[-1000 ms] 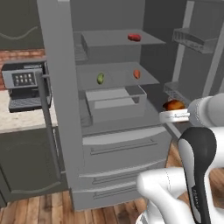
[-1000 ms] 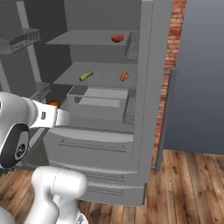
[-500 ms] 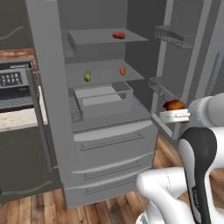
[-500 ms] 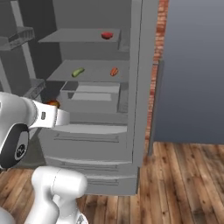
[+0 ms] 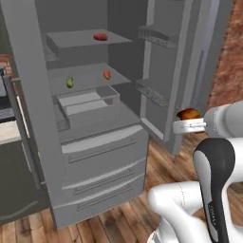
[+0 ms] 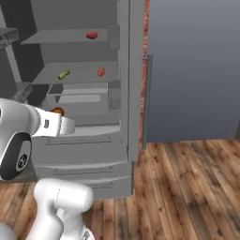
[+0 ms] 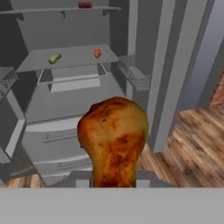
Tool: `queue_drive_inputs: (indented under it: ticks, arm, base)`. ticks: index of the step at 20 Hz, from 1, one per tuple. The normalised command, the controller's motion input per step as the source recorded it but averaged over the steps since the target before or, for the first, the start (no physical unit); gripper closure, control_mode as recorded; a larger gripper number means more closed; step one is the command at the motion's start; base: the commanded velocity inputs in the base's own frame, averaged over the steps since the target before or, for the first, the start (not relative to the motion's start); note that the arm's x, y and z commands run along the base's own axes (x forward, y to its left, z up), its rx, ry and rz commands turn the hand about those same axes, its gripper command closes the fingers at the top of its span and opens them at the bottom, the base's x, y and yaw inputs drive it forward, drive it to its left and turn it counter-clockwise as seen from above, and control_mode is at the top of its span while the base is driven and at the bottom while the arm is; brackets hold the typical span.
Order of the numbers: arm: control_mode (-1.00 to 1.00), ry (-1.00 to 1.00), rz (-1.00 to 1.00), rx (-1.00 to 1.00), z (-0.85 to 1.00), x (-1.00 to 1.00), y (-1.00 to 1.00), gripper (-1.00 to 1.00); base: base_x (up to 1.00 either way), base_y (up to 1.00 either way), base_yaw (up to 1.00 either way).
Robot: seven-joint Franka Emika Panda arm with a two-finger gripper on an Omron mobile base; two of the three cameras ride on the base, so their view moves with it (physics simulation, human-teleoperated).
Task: Gather the cucumber and sweet potato from the fridge and place them on a tray on the dining counter. Then gather the steak and chicken drumstick from the fridge and place them on the other tray.
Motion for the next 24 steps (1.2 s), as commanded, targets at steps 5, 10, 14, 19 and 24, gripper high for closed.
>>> queue_drive_inputs:
  ticks: [5,10,14,19,24]
  arm:
    - [1.00,0.00,0.00,0.00,0.00,0.00,0.00,1.00]
    - [1.00,0.00,0.00,0.00,0.00,0.00,0.00,1.00]
    - [1.00,0.00,0.00,0.00,0.00,0.00,0.00,1.00]
    - [1.00,0.00,0.00,0.00,0.00,0.00,0.00,1.00]
    - [1.00,0.00,0.00,0.00,0.00,0.00,0.00,1.00]
  base:
    - [-0.58,0.08,-0.36]
    - [-0.45,0.00,-0.37]
    - [-0.38,0.00,-0.38]
    - [-0.33,0.00,-0.38]
    - [-0.42,0.00,-0.40]
